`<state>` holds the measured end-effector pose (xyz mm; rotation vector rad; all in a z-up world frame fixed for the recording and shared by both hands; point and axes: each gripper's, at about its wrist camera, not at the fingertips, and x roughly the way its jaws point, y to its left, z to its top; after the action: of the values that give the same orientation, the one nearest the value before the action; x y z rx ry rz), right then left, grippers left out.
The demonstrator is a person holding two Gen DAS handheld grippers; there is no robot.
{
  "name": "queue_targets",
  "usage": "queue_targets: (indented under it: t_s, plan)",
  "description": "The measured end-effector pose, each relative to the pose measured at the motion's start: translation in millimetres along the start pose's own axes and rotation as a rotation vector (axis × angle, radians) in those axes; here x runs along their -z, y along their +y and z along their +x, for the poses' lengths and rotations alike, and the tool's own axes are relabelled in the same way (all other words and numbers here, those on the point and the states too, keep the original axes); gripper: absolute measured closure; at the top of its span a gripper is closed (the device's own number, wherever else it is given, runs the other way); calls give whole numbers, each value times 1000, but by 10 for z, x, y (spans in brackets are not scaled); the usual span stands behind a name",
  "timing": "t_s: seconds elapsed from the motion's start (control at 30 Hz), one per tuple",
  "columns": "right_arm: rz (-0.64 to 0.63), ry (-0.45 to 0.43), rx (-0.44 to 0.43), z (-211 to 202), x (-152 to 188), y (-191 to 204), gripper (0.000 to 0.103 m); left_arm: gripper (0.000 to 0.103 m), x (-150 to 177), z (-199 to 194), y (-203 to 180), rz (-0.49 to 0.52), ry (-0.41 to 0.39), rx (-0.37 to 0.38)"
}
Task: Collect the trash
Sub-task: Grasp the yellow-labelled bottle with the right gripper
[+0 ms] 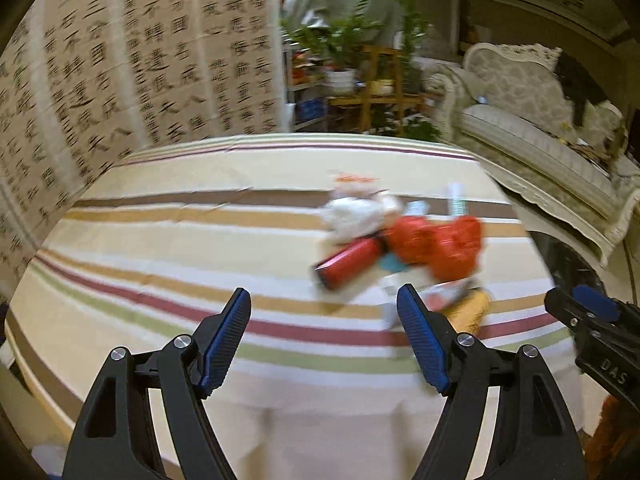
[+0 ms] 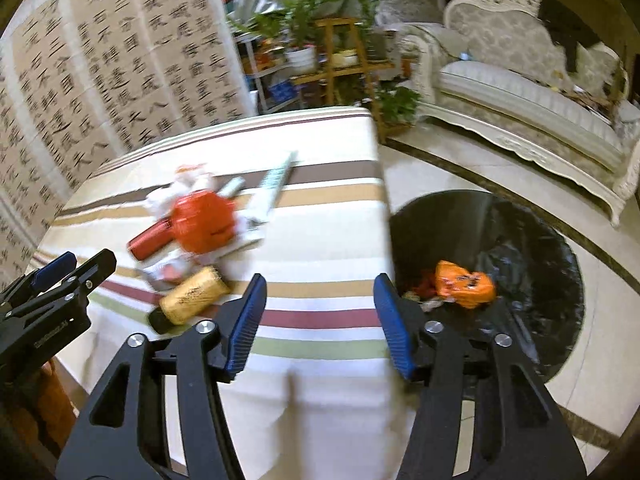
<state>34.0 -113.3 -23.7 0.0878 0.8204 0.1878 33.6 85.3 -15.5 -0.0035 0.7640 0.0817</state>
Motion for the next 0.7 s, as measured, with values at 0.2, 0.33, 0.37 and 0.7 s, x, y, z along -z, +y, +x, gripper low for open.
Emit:
queue_targets:
  t_s: [0.2, 0.33, 0.37, 0.7]
  plan:
    - [-58, 32, -33, 111, 2, 449, 48, 30, 93, 34, 394, -51, 10, -42]
    - [-62, 53, -50, 194, -6, 641, 45, 30, 126, 55, 543, -79, 17, -44]
    - [-61, 53, -52, 207, -11, 674, 42, 30, 135, 60, 571, -87, 19, -43]
    - [-84, 108, 4, 348, 65, 741, 41, 30, 125, 105, 572, -98, 25, -3]
